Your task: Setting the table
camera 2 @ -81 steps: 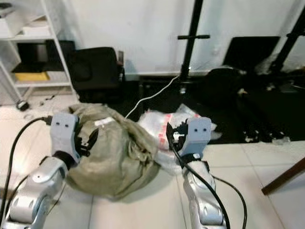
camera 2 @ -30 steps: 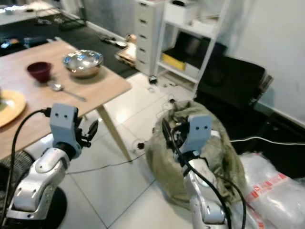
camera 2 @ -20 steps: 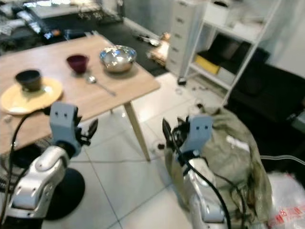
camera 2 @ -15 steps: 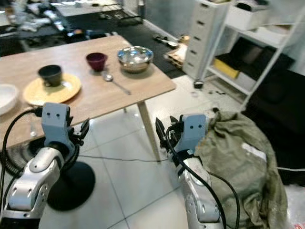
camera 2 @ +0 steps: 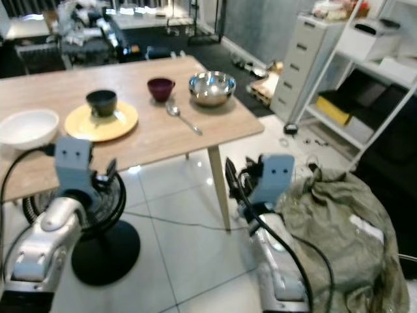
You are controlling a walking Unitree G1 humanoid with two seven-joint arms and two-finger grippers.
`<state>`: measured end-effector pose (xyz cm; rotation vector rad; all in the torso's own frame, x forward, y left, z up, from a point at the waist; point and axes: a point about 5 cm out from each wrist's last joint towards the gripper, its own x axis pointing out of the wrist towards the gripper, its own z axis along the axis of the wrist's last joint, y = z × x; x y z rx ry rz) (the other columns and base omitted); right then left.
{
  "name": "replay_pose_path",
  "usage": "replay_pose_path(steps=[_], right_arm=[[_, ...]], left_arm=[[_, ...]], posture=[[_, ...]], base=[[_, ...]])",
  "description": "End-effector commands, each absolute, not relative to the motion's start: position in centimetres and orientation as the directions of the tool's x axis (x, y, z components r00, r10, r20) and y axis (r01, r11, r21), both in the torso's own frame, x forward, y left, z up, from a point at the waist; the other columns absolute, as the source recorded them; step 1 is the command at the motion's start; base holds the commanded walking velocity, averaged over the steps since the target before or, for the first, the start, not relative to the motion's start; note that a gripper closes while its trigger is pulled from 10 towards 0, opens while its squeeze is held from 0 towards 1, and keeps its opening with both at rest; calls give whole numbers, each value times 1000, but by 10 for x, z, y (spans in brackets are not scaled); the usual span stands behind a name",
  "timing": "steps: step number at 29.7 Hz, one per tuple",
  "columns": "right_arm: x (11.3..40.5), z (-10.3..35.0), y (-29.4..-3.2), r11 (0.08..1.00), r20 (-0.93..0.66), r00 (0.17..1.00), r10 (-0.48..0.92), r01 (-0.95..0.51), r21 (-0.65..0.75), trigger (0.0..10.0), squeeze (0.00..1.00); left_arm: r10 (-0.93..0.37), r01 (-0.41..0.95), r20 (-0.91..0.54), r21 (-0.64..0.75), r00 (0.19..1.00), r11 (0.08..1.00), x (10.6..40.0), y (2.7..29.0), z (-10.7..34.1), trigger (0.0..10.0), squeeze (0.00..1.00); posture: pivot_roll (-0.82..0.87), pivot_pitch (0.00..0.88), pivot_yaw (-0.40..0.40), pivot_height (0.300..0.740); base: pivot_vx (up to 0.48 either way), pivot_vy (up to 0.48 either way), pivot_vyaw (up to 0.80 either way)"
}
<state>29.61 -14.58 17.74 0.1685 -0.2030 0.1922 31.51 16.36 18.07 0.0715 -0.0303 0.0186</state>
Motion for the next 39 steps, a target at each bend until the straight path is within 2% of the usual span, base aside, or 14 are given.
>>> replay_pose_path(steps=[1, 13, 23, 30, 35, 36, 39], right_arm=[[296, 174, -153, 972, 205, 968, 144, -178, 155, 10000, 0], [295, 176, -153, 969, 220, 966, 138, -178, 173, 10000, 0], [297, 185, -156, 966, 264, 953, 148, -197, 170, 10000, 0], [298, 187, -155, 958, 245, 942, 230, -264, 114, 10000, 0], [299, 181, -154, 944, 157, 933, 325, -330, 6, 10000, 0], [301, 173, -153, 937, 88, 933, 348, -344, -55, 10000, 0], [303, 167, -151, 936, 52, 936, 347, -342, -84, 10000, 0]], left_arm=[[-1, -1, 23, 73, 1000, 997, 315, 157, 177, 10000, 0], [5, -9, 36, 92, 999, 996, 316, 158, 179, 10000, 0], [-25, 9, 99, 160, 995, 987, 316, 155, 189, 10000, 0], [-86, 59, 132, 197, 988, 979, 316, 151, 197, 10000, 0], [-207, 168, 140, 250, 968, 954, 312, 144, 206, 10000, 0], [-290, 246, 124, 284, 949, 927, 308, 142, 209, 10000, 0], [-330, 289, 99, 293, 939, 911, 307, 144, 210, 10000, 0]], posture=[[-68, 0, 72, 740], [-68, 0, 74, 740], [-64, 0, 75, 740], [-64, 0, 76, 740], [-61, 0, 72, 740], [-59, 0, 70, 740], [-52, 0, 69, 740]], base=[[480, 0, 0], [480, 0, 0], [480, 0, 0], [281, 0, 0], [0, 0, 0], [0, 0, 0], [0, 0, 0]])
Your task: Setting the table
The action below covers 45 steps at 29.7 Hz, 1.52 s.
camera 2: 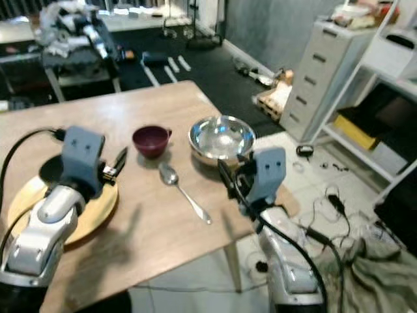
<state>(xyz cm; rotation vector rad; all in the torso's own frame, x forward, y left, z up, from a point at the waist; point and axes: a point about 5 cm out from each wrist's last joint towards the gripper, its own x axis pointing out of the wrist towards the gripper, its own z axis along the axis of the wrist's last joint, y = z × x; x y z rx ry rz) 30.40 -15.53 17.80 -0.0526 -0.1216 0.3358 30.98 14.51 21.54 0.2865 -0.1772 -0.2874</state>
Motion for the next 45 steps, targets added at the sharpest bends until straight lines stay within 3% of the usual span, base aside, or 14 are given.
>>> replay_pose_path(steps=[1, 4, 9, 11, 17, 24, 25, 26, 27, 32, 33, 45], right_arm=[[305, 165, -147, 934, 41, 936, 351, -347, -83, 10000, 0], [309, 153, -129, 923, -38, 926, 376, -378, -71, 10000, 0], [310, 142, -118, 913, -104, 912, 398, -405, -56, 10000, 0], [316, 132, -108, 923, -142, 916, 376, -384, -33, 10000, 0], [327, 127, -98, 941, -157, 930, 331, -339, -20, 10000, 0], [338, 126, -92, 955, -171, 942, 290, -297, -16, 10000, 0], [339, 128, -91, 955, -168, 942, 290, -296, -16, 10000, 588], [339, 128, -91, 955, -168, 942, 290, -296, -16, 10000, 588], [340, 129, -92, 955, -164, 944, 288, -295, -19, 10000, 1000], [339, 130, -96, 951, -170, 941, 292, -305, -52, 10000, 973], [338, 129, -98, 948, -174, 938, 299, -313, -58, 10000, 0], [320, 137, -127, 843, -203, 881, 428, -470, -260, 10000, 0]], left_arm=[[-339, 304, 79, 290, 937, 908, 307, 147, 212, 10000, 0], [-369, 368, -39, 225, 929, 902, 310, 159, 212, 10000, 0], [-427, 439, -101, 189, 899, 878, 309, 167, 210, 10000, 0], [-510, 530, -143, 206, 848, 823, 310, 175, 210, 10000, 0], [-580, 616, -209, 276, 788, 738, 314, 174, 211, 10000, 0], [-591, 633, -229, 317, 773, 706, 324, 167, 221, 10000, 0], [-590, 633, -231, 323, 774, 703, 325, 167, 223, 10000, 0], [-590, 633, -231, 323, 774, 703, 325, 167, 223, 10000, 0], [-593, 637, -233, 323, 770, 700, 327, 168, 224, 10000, 0], [-592, 636, -236, 334, 771, 696, 331, 169, 225, 10000, 0], [-589, 633, -235, 335, 773, 698, 332, 169, 224, 10000, 0], [-587, 631, -234, 341, 775, 697, 339, 165, 224, 10000, 0]], posture=[[-47, 0, 68, 740], [-32, 0, 65, 740], [-19, 0, 65, 740], [-7, 0, 61, 740], [31, 0, 48, 740], [52, 0, 48, 740], [50, 0, 50, 740], [50, 0, 50, 740], [49, 0, 52, 740], [41, 0, 49, 740], [40, 0, 48, 740], [6, 0, 51, 740]], base=[[0, 0, 0], [0, 0, 0], [0, 0, 0], [0, 0, 0], [0, 0, 0], [0, 0, 0], [0, 0, 0], [0, 0, 0], [0, 0, 0], [0, 0, 0], [0, 0, 0], [0, 0, 0]])
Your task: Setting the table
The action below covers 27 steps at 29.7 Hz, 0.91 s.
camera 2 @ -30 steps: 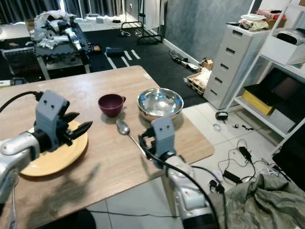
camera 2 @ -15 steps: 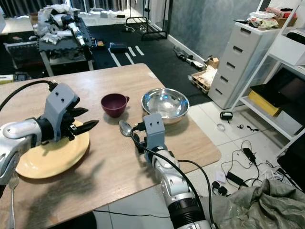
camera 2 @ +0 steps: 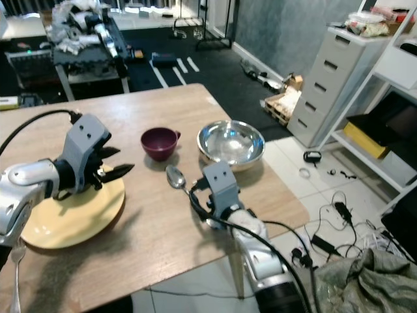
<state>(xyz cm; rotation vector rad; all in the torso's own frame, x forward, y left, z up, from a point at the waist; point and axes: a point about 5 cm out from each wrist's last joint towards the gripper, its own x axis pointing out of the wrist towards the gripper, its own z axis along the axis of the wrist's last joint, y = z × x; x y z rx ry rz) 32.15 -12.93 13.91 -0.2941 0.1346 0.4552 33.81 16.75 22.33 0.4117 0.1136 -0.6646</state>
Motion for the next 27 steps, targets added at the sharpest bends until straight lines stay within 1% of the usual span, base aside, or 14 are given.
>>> replay_pose_path(steps=[1, 2, 7, 8, 13, 20, 21, 22, 23, 25, 26, 27], right_arm=[[320, 137, -128, 845, -210, 881, 423, -468, -260, 10000, 0], [322, 134, -126, 855, -224, 879, 421, -467, -226, 10000, 0], [327, 133, -114, 873, -231, 881, 412, -455, -176, 10000, 0], [328, 132, -108, 874, -235, 880, 413, -456, -172, 10000, 0], [329, 123, -97, 880, -255, 887, 386, -437, -187, 10000, 0], [326, 115, -96, 887, -266, 890, 371, -424, -182, 10000, 0], [326, 114, -96, 889, -271, 891, 364, -420, -184, 9922, 0], [327, 113, -96, 891, -275, 892, 358, -414, -184, 9451, 0], [328, 112, -97, 894, -281, 893, 351, -409, -184, 8745, 0], [330, 112, -96, 894, -287, 892, 350, -409, -182, 8863, 0], [332, 112, -95, 887, -303, 883, 359, -424, -185, 8275, 0], [332, 112, -95, 887, -303, 883, 359, -424, -185, 8275, 0]], left_arm=[[-587, 631, -234, 342, 775, 697, 340, 165, 224, 10000, 0], [-587, 631, -234, 343, 775, 696, 341, 164, 224, 10000, 0], [-588, 629, -228, 345, 776, 697, 344, 162, 227, 10000, 0], [-588, 628, -225, 346, 777, 697, 345, 161, 228, 10000, 0], [-583, 620, -218, 355, 783, 700, 348, 160, 232, 10000, 0], [-580, 616, -215, 358, 786, 702, 349, 161, 233, 10000, 0], [-579, 615, -215, 357, 787, 703, 349, 161, 233, 10000, 0], [-578, 614, -215, 357, 787, 704, 350, 161, 233, 10000, 0], [-576, 613, -216, 356, 788, 705, 350, 161, 232, 10000, 0], [-576, 613, -216, 355, 789, 706, 350, 161, 232, 10000, 0], [-574, 612, -217, 354, 789, 708, 351, 161, 232, 10000, 0], [-574, 612, -217, 354, 789, 708, 351, 161, 232, 10000, 0]], posture=[[6, 0, 51, 740], [7, 0, 51, 740], [15, 0, 53, 740], [24, 0, 51, 740], [32, 0, 50, 740], [35, 5, 52, 740], [35, 6, 52, 740], [34, 6, 52, 740], [34, 6, 51, 740], [34, 7, 50, 740], [33, 9, 46, 740], [33, 9, 46, 740]], base=[[0, 0, 0], [0, 0, 0], [0, 0, 0], [0, 0, 0], [0, 0, 0], [0, 0, 0], [0, 0, 0], [0, 0, 0], [0, 0, 0], [0, 0, 0], [0, 0, 0], [0, 0, 0]])
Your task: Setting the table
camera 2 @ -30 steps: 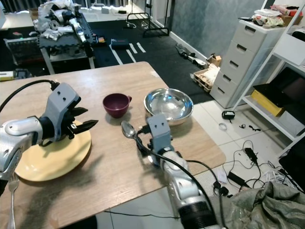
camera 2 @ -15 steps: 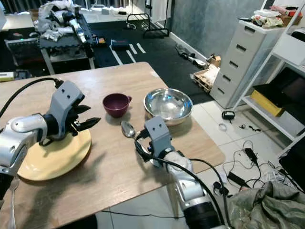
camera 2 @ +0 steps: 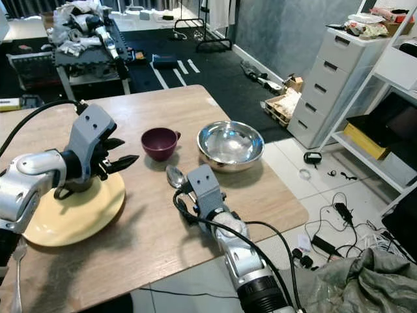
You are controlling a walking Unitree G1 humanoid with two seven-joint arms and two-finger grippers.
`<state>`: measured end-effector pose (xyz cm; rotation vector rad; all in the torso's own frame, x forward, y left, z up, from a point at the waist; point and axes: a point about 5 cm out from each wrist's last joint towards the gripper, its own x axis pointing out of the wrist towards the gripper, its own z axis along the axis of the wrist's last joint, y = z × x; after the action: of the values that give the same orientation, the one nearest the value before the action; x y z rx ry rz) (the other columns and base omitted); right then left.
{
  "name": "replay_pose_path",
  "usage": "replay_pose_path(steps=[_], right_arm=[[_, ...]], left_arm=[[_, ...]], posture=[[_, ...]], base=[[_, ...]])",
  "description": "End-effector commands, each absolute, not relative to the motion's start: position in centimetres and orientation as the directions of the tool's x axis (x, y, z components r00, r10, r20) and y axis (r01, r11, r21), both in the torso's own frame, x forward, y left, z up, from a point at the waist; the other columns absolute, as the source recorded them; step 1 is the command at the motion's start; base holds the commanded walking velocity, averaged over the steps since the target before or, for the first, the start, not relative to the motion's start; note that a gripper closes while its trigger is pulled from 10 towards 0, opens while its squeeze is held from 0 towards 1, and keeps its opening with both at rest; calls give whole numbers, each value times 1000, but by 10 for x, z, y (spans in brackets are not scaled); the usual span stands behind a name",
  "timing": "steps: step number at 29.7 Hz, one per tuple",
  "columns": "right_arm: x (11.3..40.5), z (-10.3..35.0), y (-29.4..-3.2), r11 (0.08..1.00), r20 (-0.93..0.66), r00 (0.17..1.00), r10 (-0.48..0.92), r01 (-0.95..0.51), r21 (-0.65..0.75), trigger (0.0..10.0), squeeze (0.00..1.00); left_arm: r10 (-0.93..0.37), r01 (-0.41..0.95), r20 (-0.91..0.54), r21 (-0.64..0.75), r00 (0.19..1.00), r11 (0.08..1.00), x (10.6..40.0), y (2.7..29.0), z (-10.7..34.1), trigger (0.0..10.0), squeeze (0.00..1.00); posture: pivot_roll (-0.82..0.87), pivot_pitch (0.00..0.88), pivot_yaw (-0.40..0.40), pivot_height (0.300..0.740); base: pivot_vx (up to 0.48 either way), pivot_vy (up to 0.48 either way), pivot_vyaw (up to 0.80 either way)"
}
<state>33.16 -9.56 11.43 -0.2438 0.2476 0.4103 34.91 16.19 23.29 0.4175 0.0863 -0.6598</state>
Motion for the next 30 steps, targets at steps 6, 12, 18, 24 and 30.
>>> replay_pose_path(steps=[6, 12, 18, 24, 30], right_arm=[[337, 106, -90, 874, -368, 845, 388, -465, -144, 7176, 0], [341, 98, -89, 871, -435, 806, 401, -482, -91, 2392, 0], [343, 86, -98, 879, -501, 780, 375, -471, -74, 0, 0], [345, 82, -107, 881, -521, 774, 360, -466, -83, 0, 0], [343, 80, -114, 893, -522, 779, 346, -445, -72, 0, 0]], left_arm=[[-573, 611, -219, 349, 790, 710, 349, 160, 229, 10000, 0], [-569, 612, -226, 342, 790, 714, 346, 160, 226, 10000, 0], [-564, 611, -234, 335, 792, 718, 343, 161, 223, 10000, 0], [-558, 607, -240, 331, 795, 723, 342, 162, 221, 10000, 0], [-553, 604, -242, 329, 797, 726, 343, 162, 221, 10000, 0]], posture=[[41, 20, 33, 740], [49, 34, 20, 740], [53, 46, 16, 740], [52, 51, 20, 740], [44, 53, 26, 740]], base=[[0, 0, 0], [0, 0, 0], [0, 0, 0], [0, 0, 0], [0, 0, 0]])
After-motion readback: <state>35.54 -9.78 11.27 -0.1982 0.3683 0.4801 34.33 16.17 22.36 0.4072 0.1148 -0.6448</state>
